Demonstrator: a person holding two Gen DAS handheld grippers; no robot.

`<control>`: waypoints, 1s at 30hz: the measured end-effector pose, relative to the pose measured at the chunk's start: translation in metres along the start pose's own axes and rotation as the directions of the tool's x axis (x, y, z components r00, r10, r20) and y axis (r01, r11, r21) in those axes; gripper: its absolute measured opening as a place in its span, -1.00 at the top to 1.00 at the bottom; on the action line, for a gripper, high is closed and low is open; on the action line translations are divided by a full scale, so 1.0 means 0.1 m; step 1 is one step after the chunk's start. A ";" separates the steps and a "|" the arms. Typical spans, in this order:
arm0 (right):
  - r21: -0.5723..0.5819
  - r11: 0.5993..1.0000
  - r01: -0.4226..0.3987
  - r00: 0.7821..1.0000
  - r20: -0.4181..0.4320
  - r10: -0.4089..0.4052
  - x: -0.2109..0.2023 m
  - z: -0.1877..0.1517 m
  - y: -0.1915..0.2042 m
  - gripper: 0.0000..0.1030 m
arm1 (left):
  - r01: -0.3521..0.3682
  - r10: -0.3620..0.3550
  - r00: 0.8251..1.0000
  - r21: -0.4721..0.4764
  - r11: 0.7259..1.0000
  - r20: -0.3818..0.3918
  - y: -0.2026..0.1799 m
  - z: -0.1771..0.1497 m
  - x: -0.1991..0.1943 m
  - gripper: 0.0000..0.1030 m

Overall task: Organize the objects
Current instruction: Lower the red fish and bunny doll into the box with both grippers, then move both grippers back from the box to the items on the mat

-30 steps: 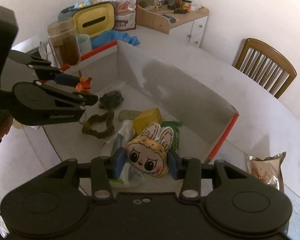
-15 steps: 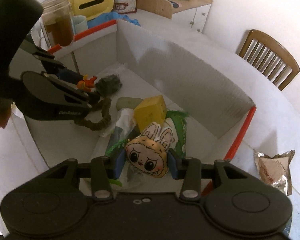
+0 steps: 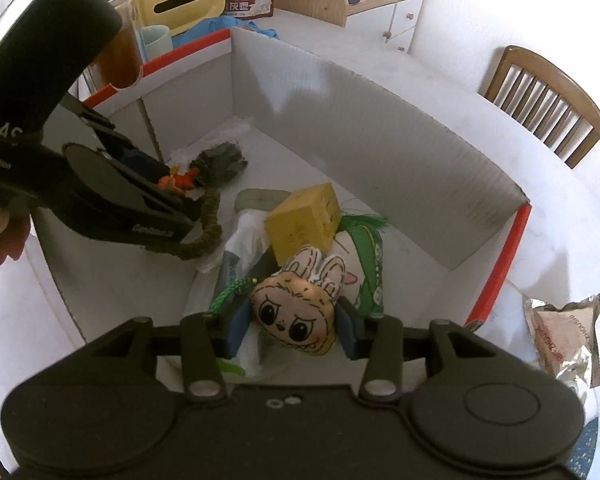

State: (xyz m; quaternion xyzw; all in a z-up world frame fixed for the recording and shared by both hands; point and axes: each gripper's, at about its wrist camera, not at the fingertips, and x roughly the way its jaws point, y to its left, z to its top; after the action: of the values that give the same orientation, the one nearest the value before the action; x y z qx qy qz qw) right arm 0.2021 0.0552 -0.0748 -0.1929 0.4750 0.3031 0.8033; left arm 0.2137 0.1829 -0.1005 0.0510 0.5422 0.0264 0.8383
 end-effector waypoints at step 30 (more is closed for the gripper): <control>0.151 0.975 -0.166 0.958 0.258 0.123 -1.05 -0.44 -0.41 -0.46 | 0.078 -0.054 0.963 -0.083 0.993 0.263 -0.29 -0.29 -1.06 -0.34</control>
State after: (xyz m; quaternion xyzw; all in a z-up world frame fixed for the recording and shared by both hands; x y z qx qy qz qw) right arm 0.1626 -0.0335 -0.0023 -0.0488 0.4086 0.3409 0.8453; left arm 0.1434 0.1455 -0.0195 -0.0030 0.4271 0.0165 0.9040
